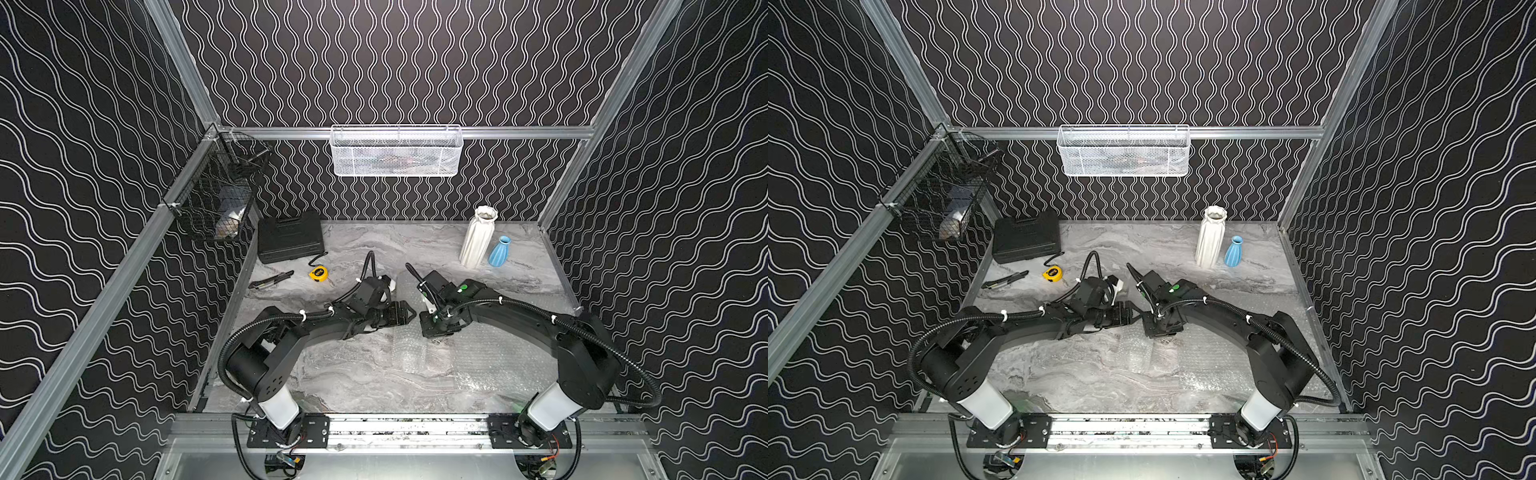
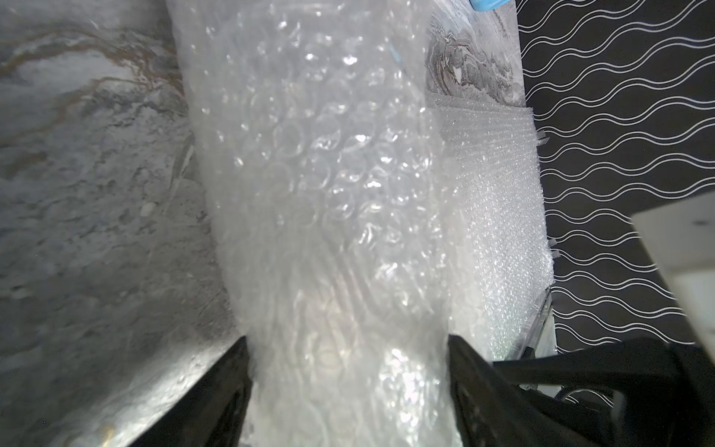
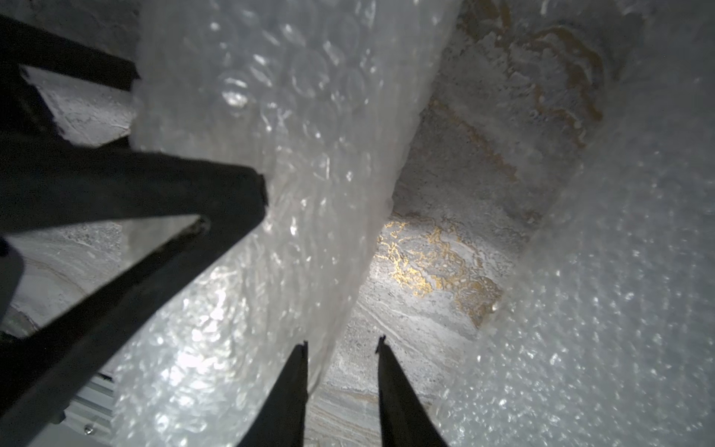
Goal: Unwrap the vase from the bubble wrap
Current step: Unwrap the bubble wrap at the center of the board.
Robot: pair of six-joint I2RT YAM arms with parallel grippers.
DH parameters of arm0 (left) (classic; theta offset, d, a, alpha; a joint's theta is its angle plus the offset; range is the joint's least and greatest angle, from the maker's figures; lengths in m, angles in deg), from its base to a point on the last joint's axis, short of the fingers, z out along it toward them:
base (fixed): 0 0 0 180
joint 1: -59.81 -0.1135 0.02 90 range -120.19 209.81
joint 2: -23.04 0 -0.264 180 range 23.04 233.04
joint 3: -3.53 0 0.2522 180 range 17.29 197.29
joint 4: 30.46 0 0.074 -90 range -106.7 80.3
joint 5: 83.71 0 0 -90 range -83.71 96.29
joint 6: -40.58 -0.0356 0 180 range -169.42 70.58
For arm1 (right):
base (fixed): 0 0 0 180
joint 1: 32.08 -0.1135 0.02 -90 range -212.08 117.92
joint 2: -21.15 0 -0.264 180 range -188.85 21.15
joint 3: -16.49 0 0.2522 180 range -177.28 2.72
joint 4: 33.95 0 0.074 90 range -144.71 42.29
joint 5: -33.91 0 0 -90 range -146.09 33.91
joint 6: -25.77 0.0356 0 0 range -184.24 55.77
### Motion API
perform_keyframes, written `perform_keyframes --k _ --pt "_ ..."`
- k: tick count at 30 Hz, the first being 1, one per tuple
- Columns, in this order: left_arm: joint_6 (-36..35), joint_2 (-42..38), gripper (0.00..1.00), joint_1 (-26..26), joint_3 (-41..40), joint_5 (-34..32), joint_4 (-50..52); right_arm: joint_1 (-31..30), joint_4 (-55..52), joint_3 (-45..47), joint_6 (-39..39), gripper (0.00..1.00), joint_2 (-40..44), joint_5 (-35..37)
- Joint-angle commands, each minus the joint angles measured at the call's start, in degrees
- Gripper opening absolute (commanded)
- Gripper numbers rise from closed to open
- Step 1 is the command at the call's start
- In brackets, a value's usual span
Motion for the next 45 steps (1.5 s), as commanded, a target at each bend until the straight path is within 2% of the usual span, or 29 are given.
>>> perform_keyframes --k 1,5,11,22,31,45 --pt "-0.6 0.3 0.77 0.3 -0.4 -1.1 5.5 -0.1 -0.4 0.5 0.0 0.32 -0.4 -2.0" --pt "-0.6 0.3 0.77 0.3 -0.4 -1.2 5.6 -0.1 -0.1 0.7 -0.5 0.3 -0.9 -3.4" --pt "-0.7 0.2 0.77 0.3 -0.6 -1.2 5.6 0.0 1.0 1.3 -1.3 0.19 -1.8 -5.6" --pt "-1.1 0.0 0.77 0.2 -0.9 -2.0 6.3 1.2 5.4 4.5 -6.3 0.07 -0.3 -9.0" --pt "-1.4 -0.1 0.77 0.3 -1.3 -3.0 7.1 3.0 10.5 9.2 -11.3 0.03 1.8 -15.2" --pt "-1.5 -0.3 0.77 0.3 -1.2 -3.2 7.5 6.0 14.8 14.5 -14.4 0.0 4.9 -20.0"
